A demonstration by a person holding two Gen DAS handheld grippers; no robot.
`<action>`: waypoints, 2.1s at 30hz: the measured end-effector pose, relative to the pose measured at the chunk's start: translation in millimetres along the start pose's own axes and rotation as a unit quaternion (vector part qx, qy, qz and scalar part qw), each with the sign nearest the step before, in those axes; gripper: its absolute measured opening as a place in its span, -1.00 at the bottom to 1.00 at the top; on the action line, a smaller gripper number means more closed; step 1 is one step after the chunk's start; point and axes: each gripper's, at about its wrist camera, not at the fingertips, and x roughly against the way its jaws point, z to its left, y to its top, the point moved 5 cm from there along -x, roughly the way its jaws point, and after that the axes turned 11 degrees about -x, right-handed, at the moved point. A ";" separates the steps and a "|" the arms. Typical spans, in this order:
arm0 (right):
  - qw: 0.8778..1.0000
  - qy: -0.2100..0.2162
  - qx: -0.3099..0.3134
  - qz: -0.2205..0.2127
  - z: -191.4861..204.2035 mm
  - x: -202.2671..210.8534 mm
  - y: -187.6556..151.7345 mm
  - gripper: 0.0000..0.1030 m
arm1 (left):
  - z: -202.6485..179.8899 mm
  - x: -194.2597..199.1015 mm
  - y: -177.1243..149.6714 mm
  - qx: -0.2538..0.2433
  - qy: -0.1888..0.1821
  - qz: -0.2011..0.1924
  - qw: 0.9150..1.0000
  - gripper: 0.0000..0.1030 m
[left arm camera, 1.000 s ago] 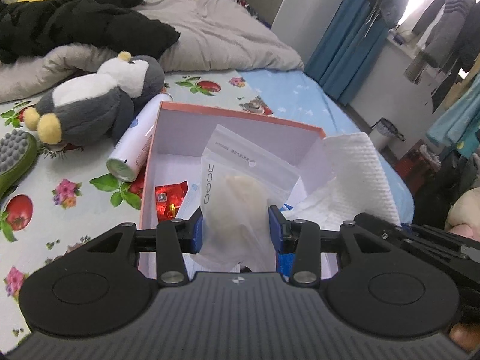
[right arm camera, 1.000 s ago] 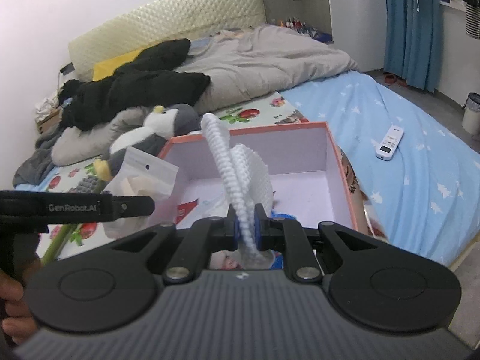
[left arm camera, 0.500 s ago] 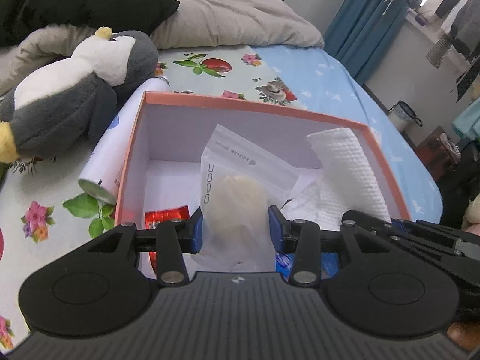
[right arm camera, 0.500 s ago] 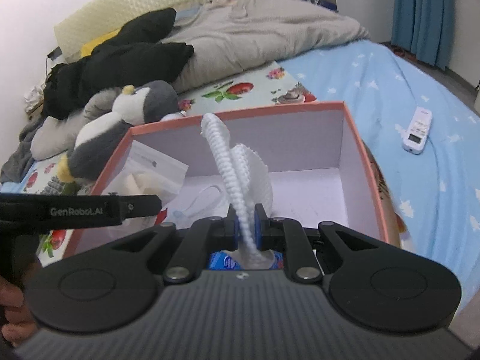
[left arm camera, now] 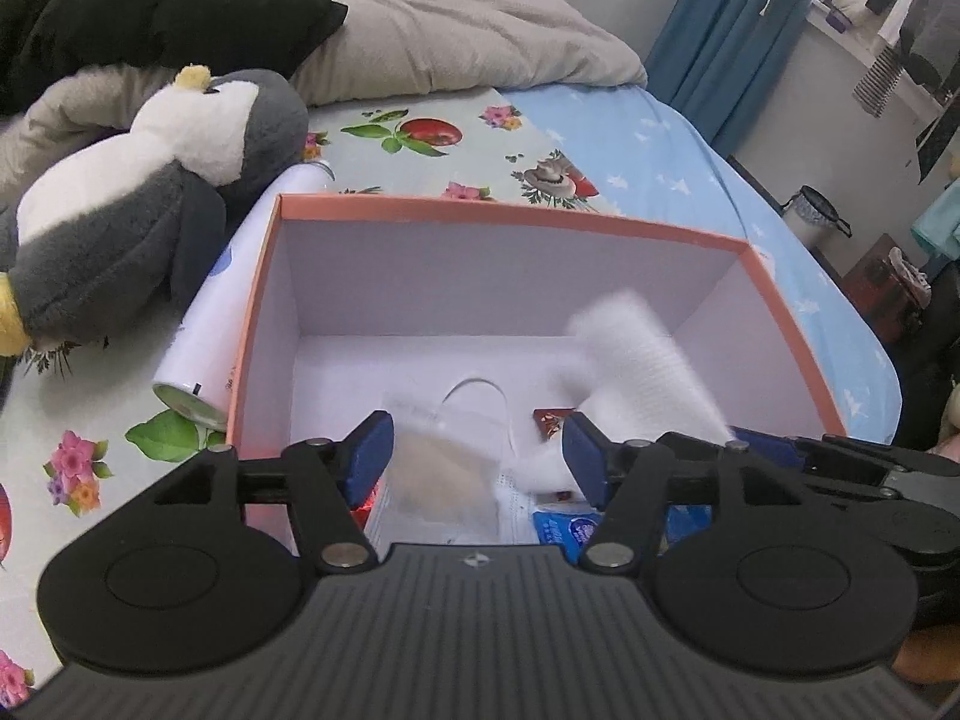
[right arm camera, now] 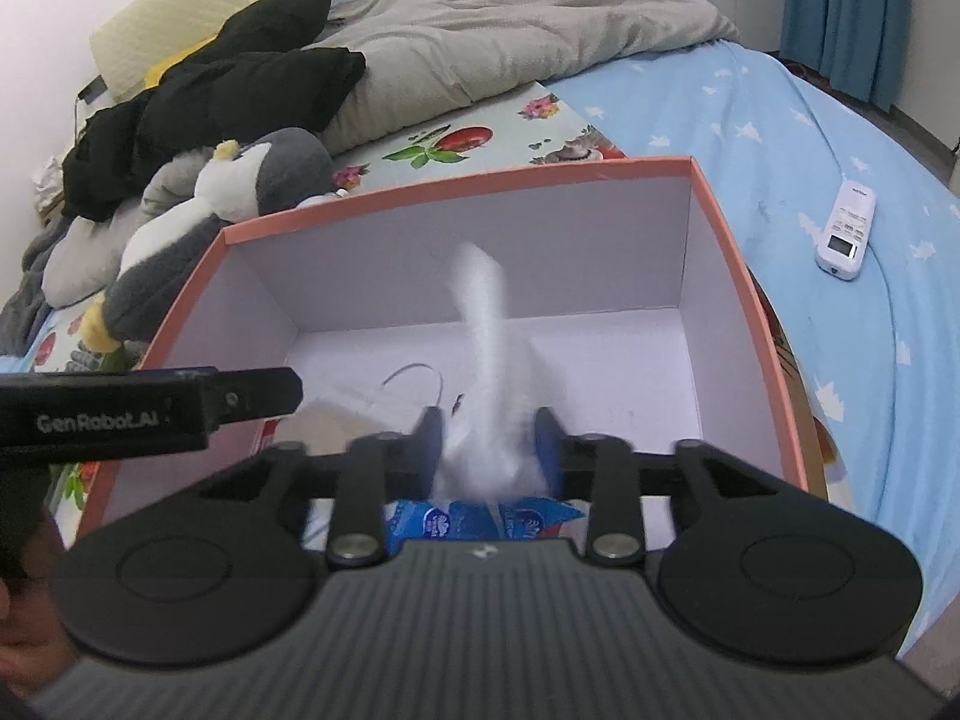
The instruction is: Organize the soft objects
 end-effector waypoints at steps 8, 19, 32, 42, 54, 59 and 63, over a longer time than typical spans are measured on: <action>1.000 0.002 0.000 -0.020 8.2 29.1 0.8 -0.20 | -5.9 38.5 1.8 -0.005 0.004 -0.020 1.000 0.32; 0.996 0.014 0.004 -0.084 32.4 117.2 2.9 -0.20 | -26.8 140.4 3.3 -0.015 -0.003 -0.089 0.996 0.32; 0.987 0.020 -0.002 -0.161 55.8 237.9 -35.0 -0.19 | -58.7 282.5 -36.4 -0.047 -0.019 -0.154 0.987 0.32; 0.984 0.027 0.011 -0.178 67.4 287.8 -79.6 -0.19 | -68.8 356.0 -92.4 -0.051 -0.022 -0.176 0.983 0.32; 0.984 0.026 0.013 -0.175 77.2 300.6 -123.8 -0.19 | -69.4 373.9 -140.2 -0.047 -0.021 -0.171 0.984 0.32; 0.986 0.030 0.029 -0.164 81.2 297.8 -133.8 -0.19 | -64.8 366.7 -156.5 -0.028 -0.018 -0.163 0.986 0.32; 0.986 0.029 0.029 -0.159 80.8 296.3 -141.4 -0.19 | -63.8 363.1 -165.0 -0.024 -0.015 -0.157 0.987 0.32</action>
